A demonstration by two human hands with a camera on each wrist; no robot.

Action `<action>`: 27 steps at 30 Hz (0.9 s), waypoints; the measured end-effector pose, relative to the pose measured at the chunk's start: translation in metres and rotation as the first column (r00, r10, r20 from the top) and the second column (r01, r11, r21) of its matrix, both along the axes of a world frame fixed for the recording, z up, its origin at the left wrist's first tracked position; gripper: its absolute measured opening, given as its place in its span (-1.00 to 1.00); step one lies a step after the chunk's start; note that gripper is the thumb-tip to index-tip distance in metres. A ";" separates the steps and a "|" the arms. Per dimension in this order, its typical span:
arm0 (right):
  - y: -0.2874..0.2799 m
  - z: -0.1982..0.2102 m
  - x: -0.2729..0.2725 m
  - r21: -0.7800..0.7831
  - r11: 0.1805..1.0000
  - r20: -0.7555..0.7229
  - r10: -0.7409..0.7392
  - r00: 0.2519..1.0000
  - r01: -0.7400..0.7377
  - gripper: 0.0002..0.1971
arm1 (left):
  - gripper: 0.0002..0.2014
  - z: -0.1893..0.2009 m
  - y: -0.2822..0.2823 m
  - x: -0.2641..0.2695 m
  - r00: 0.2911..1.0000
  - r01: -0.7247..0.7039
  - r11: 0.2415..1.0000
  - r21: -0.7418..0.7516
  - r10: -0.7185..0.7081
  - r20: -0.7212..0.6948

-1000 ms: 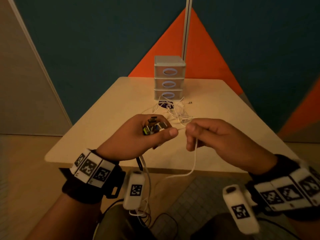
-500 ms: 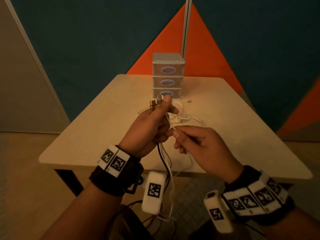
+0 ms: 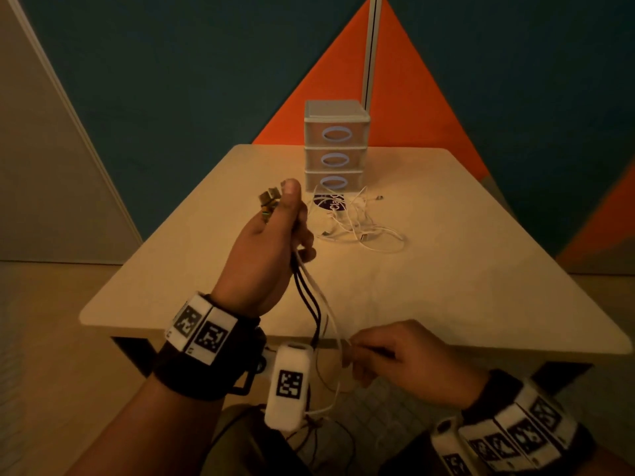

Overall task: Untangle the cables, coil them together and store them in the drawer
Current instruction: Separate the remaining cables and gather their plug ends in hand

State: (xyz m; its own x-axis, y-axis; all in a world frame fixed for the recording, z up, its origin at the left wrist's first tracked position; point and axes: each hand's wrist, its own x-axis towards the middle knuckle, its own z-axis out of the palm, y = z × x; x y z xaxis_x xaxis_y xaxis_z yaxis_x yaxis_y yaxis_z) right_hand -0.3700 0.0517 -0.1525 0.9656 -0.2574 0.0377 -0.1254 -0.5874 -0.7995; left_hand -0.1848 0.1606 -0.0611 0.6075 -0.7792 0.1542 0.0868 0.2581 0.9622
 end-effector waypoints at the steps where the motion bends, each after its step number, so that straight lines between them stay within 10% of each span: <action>1: -0.001 -0.005 -0.004 -0.008 1.000 -0.033 0.004 0.999 -0.005 -0.80 | -0.59 0.002 0.002 0.002 1.000 -0.003 1.000 -0.017 0.002 -0.028; 5: -0.009 -0.010 -0.019 -0.186 0.981 -0.132 0.027 0.991 -0.051 -0.71 | -0.62 0.011 0.011 0.004 0.990 0.113 0.990 -0.086 -0.120 -0.074; 12: -0.004 0.064 0.008 0.140 0.988 0.171 -0.083 0.982 0.059 -0.40 | -0.68 0.003 0.005 -0.017 0.969 0.247 0.965 -0.087 -0.247 0.011; 17: 0.014 0.048 0.055 0.285 0.957 0.070 0.040 0.997 -0.059 -0.91 | -0.76 0.001 -0.001 -0.018 0.982 0.150 0.985 -0.090 -0.138 0.132; 27: 0.020 0.027 0.053 0.423 0.906 0.137 -0.051 0.989 -0.011 -0.65 | -0.73 -0.021 0.009 -0.009 0.962 0.202 0.966 0.160 -0.227 0.151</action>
